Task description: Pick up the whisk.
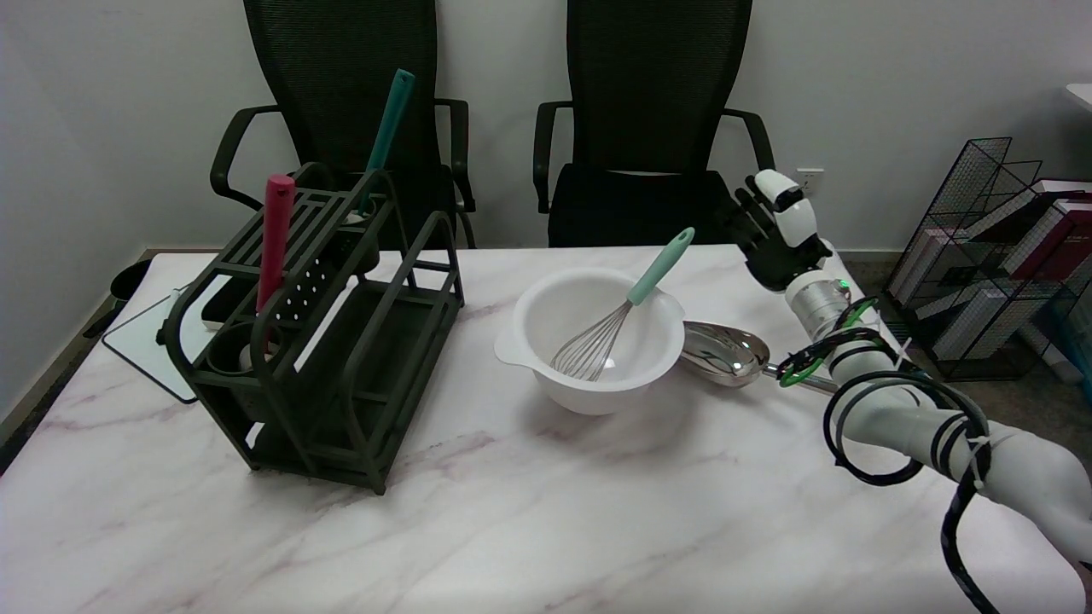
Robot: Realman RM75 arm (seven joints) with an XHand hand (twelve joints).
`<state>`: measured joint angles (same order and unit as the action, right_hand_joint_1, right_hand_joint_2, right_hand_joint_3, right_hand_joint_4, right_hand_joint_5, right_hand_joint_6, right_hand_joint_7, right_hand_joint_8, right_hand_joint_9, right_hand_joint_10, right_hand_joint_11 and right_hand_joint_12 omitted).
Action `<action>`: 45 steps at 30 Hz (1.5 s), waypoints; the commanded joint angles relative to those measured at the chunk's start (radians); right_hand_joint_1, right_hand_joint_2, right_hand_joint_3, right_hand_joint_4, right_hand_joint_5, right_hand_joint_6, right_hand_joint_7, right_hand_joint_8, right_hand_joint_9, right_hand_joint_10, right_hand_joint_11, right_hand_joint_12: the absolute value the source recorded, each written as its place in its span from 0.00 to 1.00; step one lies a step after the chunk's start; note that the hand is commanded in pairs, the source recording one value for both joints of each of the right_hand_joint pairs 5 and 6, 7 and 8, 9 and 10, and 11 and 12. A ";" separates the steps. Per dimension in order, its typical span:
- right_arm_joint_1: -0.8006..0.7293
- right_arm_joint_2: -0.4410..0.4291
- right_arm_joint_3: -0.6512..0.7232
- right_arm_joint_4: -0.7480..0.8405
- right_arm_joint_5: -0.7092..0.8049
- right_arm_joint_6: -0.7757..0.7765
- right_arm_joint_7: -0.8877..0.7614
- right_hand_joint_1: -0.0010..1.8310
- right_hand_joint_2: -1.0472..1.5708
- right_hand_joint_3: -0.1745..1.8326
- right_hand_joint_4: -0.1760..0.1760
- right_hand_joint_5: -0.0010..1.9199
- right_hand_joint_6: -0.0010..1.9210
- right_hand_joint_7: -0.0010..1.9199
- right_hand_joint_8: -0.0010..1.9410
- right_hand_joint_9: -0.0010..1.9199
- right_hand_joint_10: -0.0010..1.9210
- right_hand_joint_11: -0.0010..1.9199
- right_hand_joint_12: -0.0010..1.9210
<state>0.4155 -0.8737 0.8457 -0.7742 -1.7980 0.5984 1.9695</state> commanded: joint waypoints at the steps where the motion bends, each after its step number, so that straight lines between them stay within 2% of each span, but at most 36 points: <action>1: 0.026 -0.004 -0.062 -0.053 -0.001 -0.086 0.034 0.53 0.57 0.58 0.50 0.15 0.15 0.12 0.12 0.18 0.18 0.15 0.15; 19: -0.076 0.005 -0.052 -0.229 -0.001 -0.088 0.056 0.51 0.63 0.58 0.50 0.16 0.16 0.13 0.13 0.19 0.18 0.16 0.16; 45: -0.069 -0.002 -0.063 -0.282 -0.001 -0.100 0.057 0.52 0.64 0.60 0.50 0.18 0.18 0.14 0.14 0.19 0.19 0.17 0.17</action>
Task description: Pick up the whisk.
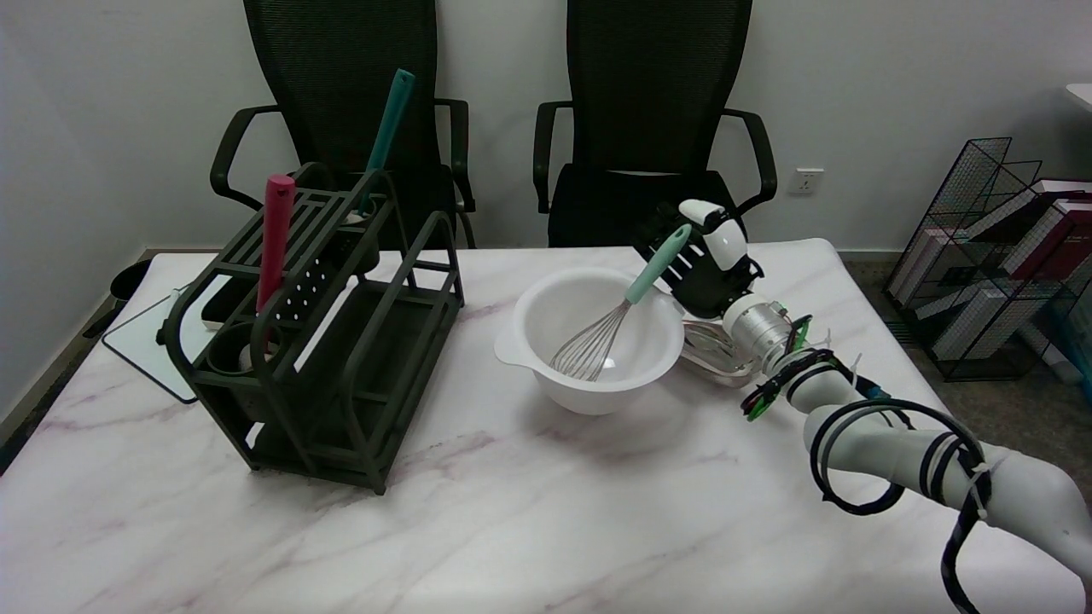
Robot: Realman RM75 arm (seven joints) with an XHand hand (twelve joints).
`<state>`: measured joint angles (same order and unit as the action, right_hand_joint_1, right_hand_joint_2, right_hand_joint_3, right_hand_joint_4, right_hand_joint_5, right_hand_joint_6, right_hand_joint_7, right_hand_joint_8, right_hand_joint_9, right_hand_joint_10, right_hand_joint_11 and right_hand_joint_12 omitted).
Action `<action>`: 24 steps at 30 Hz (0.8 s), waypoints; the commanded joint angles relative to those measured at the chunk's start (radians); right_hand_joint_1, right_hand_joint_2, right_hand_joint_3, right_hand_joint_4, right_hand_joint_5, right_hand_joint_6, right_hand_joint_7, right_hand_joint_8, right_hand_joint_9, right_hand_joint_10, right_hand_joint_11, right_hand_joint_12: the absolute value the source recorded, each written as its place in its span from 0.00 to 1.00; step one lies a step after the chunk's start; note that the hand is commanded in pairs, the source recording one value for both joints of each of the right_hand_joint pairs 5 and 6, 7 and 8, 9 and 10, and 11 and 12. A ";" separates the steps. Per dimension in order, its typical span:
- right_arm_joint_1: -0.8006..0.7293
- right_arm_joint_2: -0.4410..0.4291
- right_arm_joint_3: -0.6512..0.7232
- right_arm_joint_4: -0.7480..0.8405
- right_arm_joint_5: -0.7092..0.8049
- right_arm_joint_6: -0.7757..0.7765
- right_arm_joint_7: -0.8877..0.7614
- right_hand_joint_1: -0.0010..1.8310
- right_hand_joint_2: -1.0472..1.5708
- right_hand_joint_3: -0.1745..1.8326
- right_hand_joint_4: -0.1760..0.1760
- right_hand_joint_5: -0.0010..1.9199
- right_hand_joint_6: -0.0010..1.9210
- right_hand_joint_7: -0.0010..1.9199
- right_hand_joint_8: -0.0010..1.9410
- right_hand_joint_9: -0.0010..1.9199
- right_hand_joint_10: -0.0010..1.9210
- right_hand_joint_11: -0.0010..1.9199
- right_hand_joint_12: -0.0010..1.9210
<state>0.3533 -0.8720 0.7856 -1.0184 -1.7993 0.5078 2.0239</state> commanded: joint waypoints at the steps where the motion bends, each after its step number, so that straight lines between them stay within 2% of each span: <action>1: -0.006 -0.004 -0.003 -0.039 0.000 -0.009 0.003 0.52 0.64 0.60 0.50 0.18 0.18 0.14 0.14 0.20 0.20 0.17 0.17; 5: -0.006 -0.004 -0.003 -0.041 0.000 -0.001 0.003 0.52 0.64 0.60 0.50 0.19 0.19 0.14 0.14 0.20 0.20 0.18 0.18; 10: -0.006 -0.004 0.001 -0.053 0.000 -0.001 0.003 0.52 0.64 0.60 0.50 0.19 0.19 0.15 0.15 0.26 0.26 0.26 0.26; 24: -0.008 -0.002 0.008 -0.073 -0.024 0.004 0.003 0.52 0.65 0.60 0.50 0.21 0.21 0.19 0.18 0.31 0.31 0.34 0.34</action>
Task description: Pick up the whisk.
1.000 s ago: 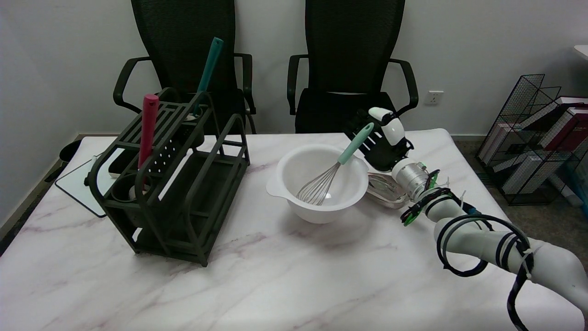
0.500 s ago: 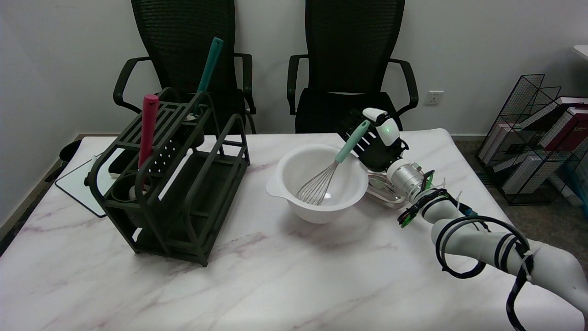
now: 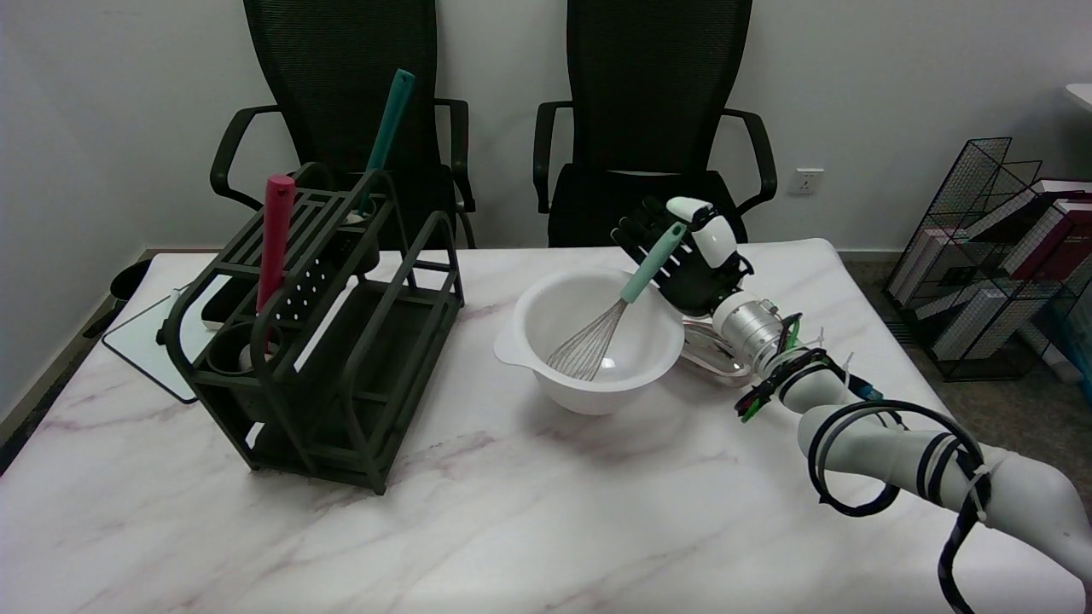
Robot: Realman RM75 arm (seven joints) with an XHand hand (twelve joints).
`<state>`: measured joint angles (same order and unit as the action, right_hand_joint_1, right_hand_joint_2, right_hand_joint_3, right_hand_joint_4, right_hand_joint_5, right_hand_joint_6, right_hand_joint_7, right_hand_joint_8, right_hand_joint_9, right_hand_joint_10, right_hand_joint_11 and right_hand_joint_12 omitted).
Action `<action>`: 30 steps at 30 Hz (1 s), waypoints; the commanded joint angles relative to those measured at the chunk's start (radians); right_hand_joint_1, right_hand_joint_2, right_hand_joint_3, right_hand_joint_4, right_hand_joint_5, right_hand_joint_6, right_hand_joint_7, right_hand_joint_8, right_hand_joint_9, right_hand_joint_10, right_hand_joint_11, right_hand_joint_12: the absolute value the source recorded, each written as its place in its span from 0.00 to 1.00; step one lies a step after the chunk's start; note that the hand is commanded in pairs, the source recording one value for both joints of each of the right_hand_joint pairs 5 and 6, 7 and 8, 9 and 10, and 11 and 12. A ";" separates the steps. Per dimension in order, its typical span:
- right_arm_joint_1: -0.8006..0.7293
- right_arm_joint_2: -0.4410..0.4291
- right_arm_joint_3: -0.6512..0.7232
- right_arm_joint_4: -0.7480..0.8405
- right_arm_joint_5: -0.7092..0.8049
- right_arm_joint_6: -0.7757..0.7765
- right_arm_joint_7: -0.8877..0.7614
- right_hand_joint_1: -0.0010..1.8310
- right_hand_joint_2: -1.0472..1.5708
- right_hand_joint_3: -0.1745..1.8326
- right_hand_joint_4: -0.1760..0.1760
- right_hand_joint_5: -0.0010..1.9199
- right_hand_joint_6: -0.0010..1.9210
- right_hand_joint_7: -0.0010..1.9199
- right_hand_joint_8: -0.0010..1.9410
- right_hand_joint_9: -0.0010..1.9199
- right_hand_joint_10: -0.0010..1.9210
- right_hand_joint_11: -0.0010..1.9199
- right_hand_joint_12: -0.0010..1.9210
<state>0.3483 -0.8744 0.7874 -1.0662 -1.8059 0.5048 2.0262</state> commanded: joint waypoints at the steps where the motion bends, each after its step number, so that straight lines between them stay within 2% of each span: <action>1: -0.004 0.000 0.006 -0.026 -0.017 0.009 0.000 0.52 0.65 0.60 0.50 0.21 0.21 0.19 0.19 0.31 0.31 0.34 0.34; 10: -0.008 0.000 0.009 -0.026 -0.033 0.020 -0.008 0.50 0.66 0.61 0.50 0.22 0.22 0.20 0.20 0.31 0.31 0.35 0.35; 14: -0.010 0.000 0.009 -0.026 -0.034 0.028 -0.008 0.50 0.66 0.62 0.50 0.24 0.24 0.23 0.23 0.35 0.35 0.39 0.39; 19: -0.013 0.000 0.009 -0.026 -0.034 0.031 -0.008 0.50 0.67 0.62 0.50 0.26 0.26 0.33 0.33 0.45 0.45 0.43 0.43; 21: -0.015 0.000 0.009 -0.024 -0.034 0.035 -0.008 0.50 0.68 0.61 0.50 0.28 0.28 0.43 0.43 0.54 0.54 0.44 0.44; 25: -0.020 0.000 0.009 -0.023 -0.034 0.045 -0.008 0.50 0.69 0.60 0.50 0.30 0.30 0.54 0.53 0.61 0.61 0.48 0.48; 30: -0.029 0.000 0.009 -0.022 -0.034 0.058 -0.009 0.50 0.70 0.60 0.50 0.31 0.31 0.57 0.56 0.62 0.62 0.53 0.53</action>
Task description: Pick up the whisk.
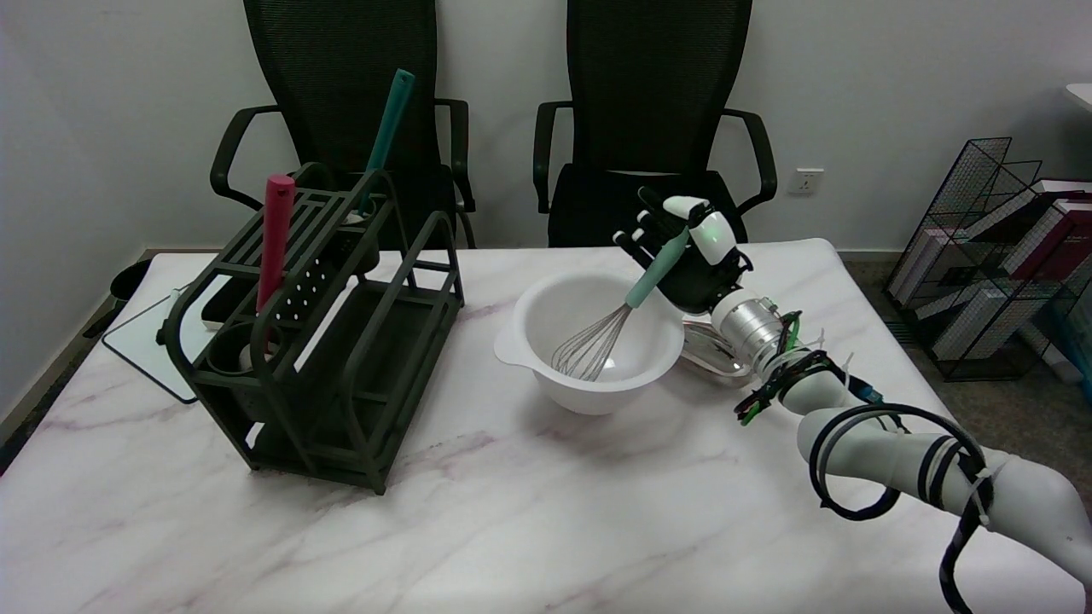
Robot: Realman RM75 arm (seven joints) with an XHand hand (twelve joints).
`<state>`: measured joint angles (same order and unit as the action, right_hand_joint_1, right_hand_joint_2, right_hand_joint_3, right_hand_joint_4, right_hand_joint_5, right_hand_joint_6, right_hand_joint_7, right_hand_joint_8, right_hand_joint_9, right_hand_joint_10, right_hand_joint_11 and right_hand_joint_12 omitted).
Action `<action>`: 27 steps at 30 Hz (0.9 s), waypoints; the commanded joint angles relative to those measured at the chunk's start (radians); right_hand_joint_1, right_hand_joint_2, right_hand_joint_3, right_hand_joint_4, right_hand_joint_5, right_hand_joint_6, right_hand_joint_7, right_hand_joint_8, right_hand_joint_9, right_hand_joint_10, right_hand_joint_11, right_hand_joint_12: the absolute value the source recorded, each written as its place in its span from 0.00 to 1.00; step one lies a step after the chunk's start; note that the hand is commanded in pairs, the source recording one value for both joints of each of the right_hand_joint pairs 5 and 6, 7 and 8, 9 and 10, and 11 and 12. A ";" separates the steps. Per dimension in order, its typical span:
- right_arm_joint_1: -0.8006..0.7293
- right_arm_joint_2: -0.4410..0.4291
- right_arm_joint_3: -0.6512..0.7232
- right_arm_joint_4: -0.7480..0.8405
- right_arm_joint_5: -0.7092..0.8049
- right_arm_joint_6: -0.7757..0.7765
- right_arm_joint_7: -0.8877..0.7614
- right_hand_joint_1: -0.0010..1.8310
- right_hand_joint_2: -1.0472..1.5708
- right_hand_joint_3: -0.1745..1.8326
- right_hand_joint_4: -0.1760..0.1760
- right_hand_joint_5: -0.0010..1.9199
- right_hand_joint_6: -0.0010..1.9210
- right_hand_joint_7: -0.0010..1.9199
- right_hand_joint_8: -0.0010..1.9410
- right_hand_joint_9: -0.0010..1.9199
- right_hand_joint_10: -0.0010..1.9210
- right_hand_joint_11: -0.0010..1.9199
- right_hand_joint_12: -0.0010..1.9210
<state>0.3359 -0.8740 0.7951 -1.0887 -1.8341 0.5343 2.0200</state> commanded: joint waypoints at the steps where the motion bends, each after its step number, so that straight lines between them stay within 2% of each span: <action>1: -0.018 0.000 0.001 0.001 -0.006 0.031 -0.003 0.50 0.70 0.60 0.50 0.32 0.32 0.57 0.57 0.62 0.62 0.53 0.53; 8: -0.024 0.001 0.003 0.002 -0.006 0.038 -0.003 0.50 0.72 0.60 0.50 0.35 0.35 0.59 0.59 0.64 0.64 0.63 0.63; 13: -0.024 0.004 0.004 0.004 -0.020 0.040 -0.003 0.49 0.72 0.60 0.50 0.46 0.46 0.71 0.70 0.76 0.76 0.70 0.70; 17: -0.025 0.006 0.015 0.008 -0.053 0.040 -0.003 0.49 0.63 0.63 0.50 0.50 0.50 0.74 0.73 0.78 0.78 0.72 0.72; 24: -0.027 0.006 0.027 0.014 -0.088 0.040 -0.003 0.51 0.46 0.50 0.50 0.56 0.56 0.78 0.77 0.83 0.83 0.73 0.73; 25: -0.027 0.006 0.027 0.014 -0.088 0.040 -0.003 0.51 0.43 0.44 0.50 0.58 0.58 0.79 0.78 0.84 0.84 0.73 0.73; 27: -0.027 0.006 0.027 0.014 -0.088 0.040 -0.003 0.51 0.41 0.39 0.50 0.60 0.60 0.80 0.79 0.84 0.84 0.73 0.73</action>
<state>0.3144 -0.8707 0.8071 -1.0825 -1.8762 0.5689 2.0178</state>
